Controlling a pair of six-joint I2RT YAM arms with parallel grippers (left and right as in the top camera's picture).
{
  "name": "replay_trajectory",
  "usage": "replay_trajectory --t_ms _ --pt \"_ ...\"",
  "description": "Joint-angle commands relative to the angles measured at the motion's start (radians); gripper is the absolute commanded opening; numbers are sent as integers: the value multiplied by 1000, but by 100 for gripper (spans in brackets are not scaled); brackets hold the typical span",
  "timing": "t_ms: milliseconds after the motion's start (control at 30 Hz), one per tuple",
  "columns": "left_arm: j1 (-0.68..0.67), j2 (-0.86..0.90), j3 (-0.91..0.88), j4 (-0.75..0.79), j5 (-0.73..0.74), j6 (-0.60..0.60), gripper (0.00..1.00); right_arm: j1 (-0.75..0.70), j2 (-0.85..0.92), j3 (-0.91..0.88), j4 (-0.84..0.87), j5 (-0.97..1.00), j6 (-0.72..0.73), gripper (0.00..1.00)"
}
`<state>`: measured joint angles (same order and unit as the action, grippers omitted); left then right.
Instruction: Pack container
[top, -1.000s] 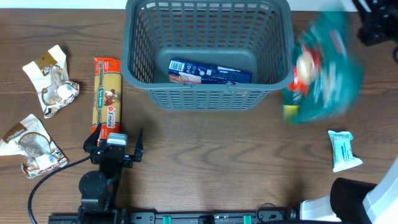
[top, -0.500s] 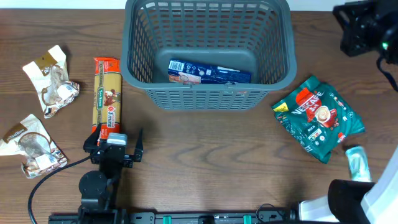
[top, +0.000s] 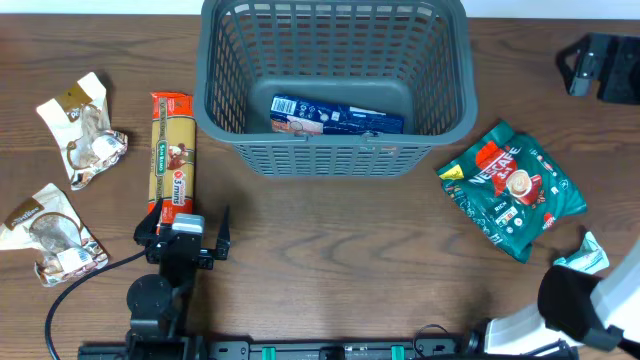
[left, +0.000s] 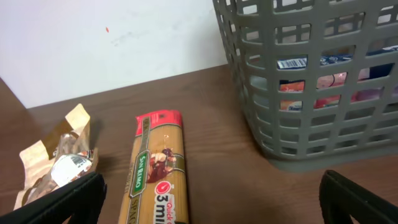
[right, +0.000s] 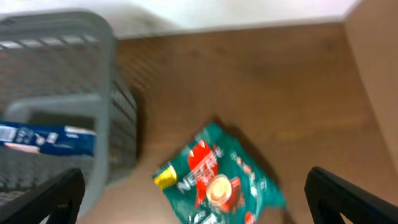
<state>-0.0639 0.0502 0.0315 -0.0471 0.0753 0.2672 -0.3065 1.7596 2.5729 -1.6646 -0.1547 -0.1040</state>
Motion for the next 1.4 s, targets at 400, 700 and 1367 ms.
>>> replay_trajectory --t_ms 400,700,1367 --pt "-5 -7 -27 -15 11 12 99 -51 251 -245 6 47 59 99" --pt "-5 -7 -27 -15 11 12 99 -52 254 -570 285 46 58 99" --pt "-5 -7 -27 -15 11 12 99 -71 -220 -1247 910 -33 -13 99"
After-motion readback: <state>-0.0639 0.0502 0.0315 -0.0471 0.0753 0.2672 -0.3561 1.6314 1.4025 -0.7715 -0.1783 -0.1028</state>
